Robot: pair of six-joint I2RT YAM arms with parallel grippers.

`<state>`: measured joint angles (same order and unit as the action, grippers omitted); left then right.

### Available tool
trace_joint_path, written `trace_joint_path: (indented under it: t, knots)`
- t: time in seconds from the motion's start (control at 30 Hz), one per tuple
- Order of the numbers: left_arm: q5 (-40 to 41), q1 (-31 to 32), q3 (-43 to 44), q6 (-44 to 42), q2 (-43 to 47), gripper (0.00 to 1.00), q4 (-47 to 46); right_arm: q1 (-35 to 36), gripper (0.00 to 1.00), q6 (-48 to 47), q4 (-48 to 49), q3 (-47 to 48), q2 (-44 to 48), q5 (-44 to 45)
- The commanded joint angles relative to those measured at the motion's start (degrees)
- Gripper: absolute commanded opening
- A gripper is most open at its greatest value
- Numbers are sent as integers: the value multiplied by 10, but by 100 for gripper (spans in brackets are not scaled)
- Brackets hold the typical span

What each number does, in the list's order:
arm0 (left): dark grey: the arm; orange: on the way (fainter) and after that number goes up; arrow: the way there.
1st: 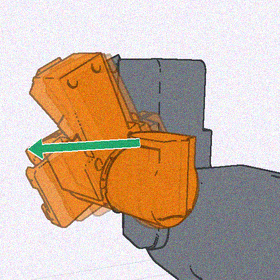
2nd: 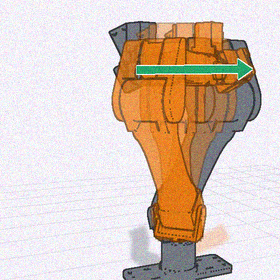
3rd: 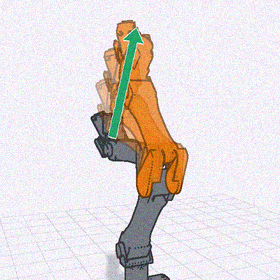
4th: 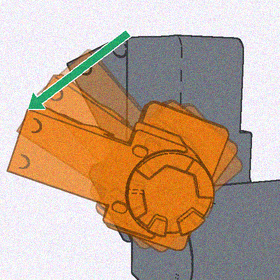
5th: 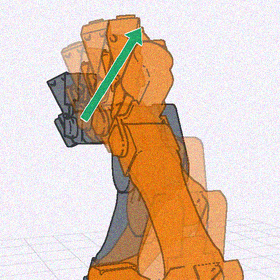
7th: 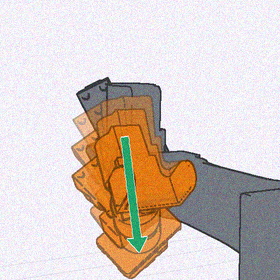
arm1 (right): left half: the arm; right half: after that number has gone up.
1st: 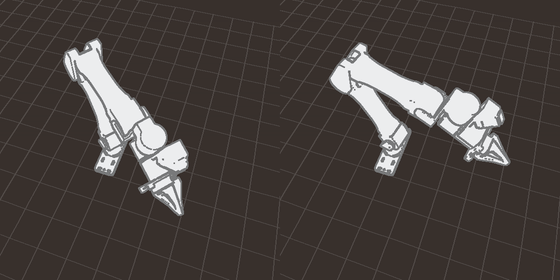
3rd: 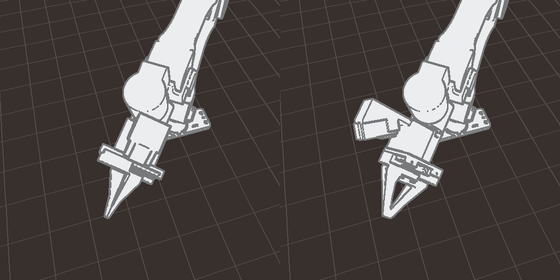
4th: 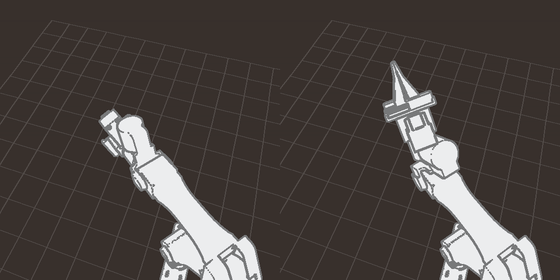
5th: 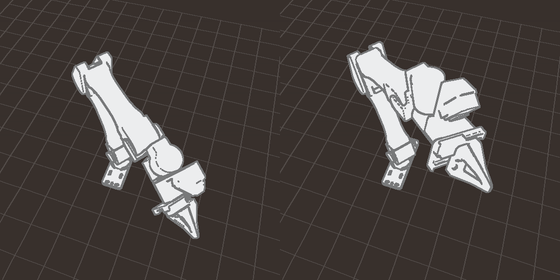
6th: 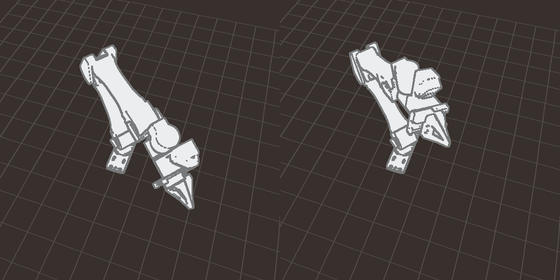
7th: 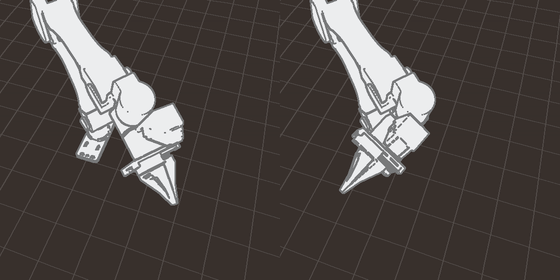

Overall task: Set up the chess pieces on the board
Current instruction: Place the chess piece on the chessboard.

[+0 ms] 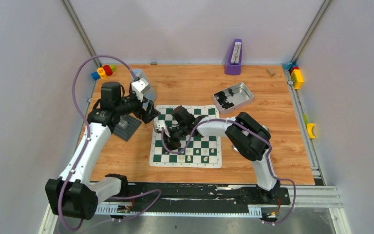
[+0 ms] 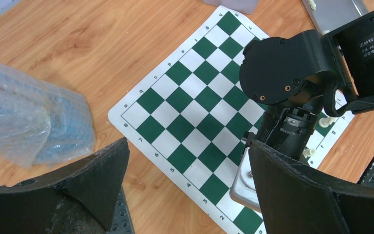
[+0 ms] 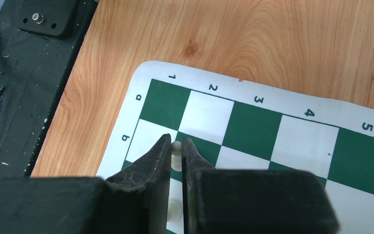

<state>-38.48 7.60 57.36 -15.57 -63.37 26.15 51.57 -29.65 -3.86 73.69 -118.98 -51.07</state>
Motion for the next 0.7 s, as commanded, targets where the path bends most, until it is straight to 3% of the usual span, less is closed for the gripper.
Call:
trace_joint_path:
  t: [0.0,0.67]
  knots:
    - [1,-7,1,-7,12,100,-24,0,11,-6,6,25,-12,-6]
    - [-2,-7,0,-7,9,100,-24,0,15,-7,0,31,-16,-3]
